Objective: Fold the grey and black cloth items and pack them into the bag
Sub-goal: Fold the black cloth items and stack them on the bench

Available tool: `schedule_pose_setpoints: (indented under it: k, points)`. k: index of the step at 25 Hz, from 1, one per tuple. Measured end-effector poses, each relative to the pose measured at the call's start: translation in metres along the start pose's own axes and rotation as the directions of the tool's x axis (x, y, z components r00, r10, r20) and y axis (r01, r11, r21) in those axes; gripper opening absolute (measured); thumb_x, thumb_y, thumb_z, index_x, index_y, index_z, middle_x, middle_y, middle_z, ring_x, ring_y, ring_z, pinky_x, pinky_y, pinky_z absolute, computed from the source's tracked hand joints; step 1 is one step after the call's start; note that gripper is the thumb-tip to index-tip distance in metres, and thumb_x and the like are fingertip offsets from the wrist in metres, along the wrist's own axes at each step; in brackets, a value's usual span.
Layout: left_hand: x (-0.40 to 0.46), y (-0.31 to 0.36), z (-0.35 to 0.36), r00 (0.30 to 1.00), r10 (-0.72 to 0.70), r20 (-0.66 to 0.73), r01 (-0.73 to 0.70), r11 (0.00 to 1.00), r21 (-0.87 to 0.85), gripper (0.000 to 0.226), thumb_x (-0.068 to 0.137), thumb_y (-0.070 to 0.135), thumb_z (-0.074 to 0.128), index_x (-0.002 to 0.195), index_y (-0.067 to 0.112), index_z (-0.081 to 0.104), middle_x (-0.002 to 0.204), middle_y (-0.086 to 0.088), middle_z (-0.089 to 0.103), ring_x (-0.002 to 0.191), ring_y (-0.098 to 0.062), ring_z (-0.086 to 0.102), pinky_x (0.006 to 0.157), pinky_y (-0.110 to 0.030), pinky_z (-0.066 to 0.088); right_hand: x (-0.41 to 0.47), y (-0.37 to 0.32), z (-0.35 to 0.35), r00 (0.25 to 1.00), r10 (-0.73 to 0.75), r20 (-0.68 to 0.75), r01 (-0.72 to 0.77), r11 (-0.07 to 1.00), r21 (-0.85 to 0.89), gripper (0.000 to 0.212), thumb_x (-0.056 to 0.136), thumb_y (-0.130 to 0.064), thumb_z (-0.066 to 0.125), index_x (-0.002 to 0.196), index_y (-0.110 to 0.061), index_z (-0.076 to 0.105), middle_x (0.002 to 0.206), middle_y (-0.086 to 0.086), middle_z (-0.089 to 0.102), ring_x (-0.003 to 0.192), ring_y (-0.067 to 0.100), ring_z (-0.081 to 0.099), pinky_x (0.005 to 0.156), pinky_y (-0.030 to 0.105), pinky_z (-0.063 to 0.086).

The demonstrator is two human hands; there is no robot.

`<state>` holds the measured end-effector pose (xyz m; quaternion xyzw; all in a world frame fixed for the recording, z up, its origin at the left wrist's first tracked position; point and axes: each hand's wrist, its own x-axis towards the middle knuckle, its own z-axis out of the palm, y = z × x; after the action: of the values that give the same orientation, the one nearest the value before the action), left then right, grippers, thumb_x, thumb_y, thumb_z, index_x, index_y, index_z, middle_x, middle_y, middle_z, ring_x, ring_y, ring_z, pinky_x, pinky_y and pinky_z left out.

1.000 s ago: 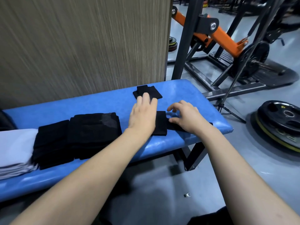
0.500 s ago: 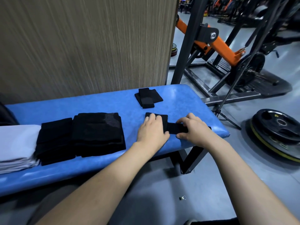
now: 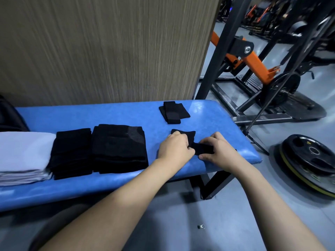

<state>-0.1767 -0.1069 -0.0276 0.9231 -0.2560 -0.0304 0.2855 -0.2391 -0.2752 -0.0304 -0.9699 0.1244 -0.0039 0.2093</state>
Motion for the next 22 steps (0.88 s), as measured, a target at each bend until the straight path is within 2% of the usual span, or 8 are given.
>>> schedule_pose_setpoints:
  k: [4,7,10,13,14,16,19,22]
  points:
    - [0.000,0.000,-0.010,0.996,-0.084,0.006,0.083,0.959,-0.270,0.008,0.079,0.028,0.061,0.078,0.020,0.058,0.080,0.008,0.062,0.077,-0.014,0.058,0.064,-0.033,0.048,0.003,-0.008,0.003,1.000,-0.006,-0.014,0.006,1.000,0.023,0.059,0.076,-0.036,0.082,0.128,-0.022,0.058,0.111,-0.010,0.043,0.102,0.012,0.054,0.087,0.031,0.046]
    - [0.000,0.000,-0.015,0.993,-0.111,0.043,0.118,0.867,-0.483,0.005,0.081,0.027,0.061,0.078,0.023,0.060,0.075,0.011,0.065,0.074,-0.008,0.060,0.069,-0.030,0.050,0.003,-0.015,0.004,0.998,-0.015,-0.058,0.016,1.000,0.008,0.059,0.078,-0.038,0.080,0.129,-0.022,0.055,0.116,-0.009,0.049,0.110,0.013,0.054,0.085,0.031,0.045]
    - [0.005,-0.004,-0.016,0.984,-0.152,0.090,0.170,0.675,-0.718,0.005,0.085,0.024,0.060,0.081,0.022,0.062,0.080,0.000,0.069,0.077,-0.019,0.064,0.077,-0.039,0.057,0.003,-0.020,0.002,0.987,-0.059,-0.148,0.058,0.998,-0.016,0.053,0.081,-0.034,0.076,0.129,-0.023,0.055,0.109,-0.008,0.050,0.101,0.014,0.053,0.077,0.029,0.040]
    - [0.008,-0.010,-0.013,0.959,-0.218,0.180,0.264,0.461,-0.847,0.004,0.092,0.016,0.054,0.093,0.017,0.058,0.104,-0.018,0.066,0.099,-0.030,0.067,0.079,-0.039,0.061,0.004,-0.017,0.001,0.969,-0.095,-0.227,0.088,0.995,-0.042,0.052,0.081,-0.030,0.074,0.130,-0.023,0.057,0.106,-0.007,0.050,0.105,0.021,0.052,0.088,0.034,0.042]
    - [0.008,-0.013,-0.011,0.952,-0.237,0.196,0.285,0.444,-0.849,0.004,0.093,0.014,0.052,0.096,0.017,0.055,0.106,-0.017,0.064,0.100,-0.028,0.066,0.081,-0.039,0.061,0.005,-0.016,0.002,0.972,-0.096,-0.217,0.083,0.994,-0.067,0.053,0.081,-0.031,0.073,0.131,-0.024,0.057,0.108,-0.005,0.051,0.106,0.023,0.050,0.093,0.036,0.041]
    - [0.005,-0.019,-0.008,0.961,-0.235,0.149,0.266,0.618,-0.740,0.009,0.093,0.014,0.050,0.101,0.017,0.048,0.098,-0.009,0.058,0.089,-0.021,0.061,0.080,-0.037,0.058,0.008,-0.013,0.007,0.986,-0.080,-0.146,0.061,0.990,-0.128,0.055,0.084,-0.035,0.071,0.135,-0.025,0.056,0.115,-0.002,0.054,0.109,0.024,0.048,0.097,0.039,0.040]
    - [-0.005,-0.018,-0.005,0.996,-0.085,-0.022,0.072,0.934,-0.350,0.025,0.089,0.006,0.048,0.108,0.020,0.039,0.108,-0.002,0.046,0.089,-0.022,0.050,0.071,-0.034,0.041,0.011,-0.009,0.012,0.994,-0.067,-0.084,0.055,0.989,-0.137,0.056,0.088,-0.038,0.068,0.141,-0.026,0.052,0.122,-0.003,0.053,0.110,0.024,0.045,0.099,0.039,0.039]
    - [-0.008,-0.018,0.001,0.978,0.060,-0.199,-0.049,0.997,0.061,0.036,0.082,0.003,0.053,0.111,0.022,0.044,0.123,0.001,0.036,0.104,-0.023,0.042,0.089,-0.033,0.036,0.011,-0.009,0.010,0.995,-0.080,-0.064,0.072,0.991,-0.114,0.053,0.090,-0.035,0.067,0.140,-0.026,0.052,0.125,-0.003,0.053,0.110,0.023,0.044,0.101,0.038,0.038]
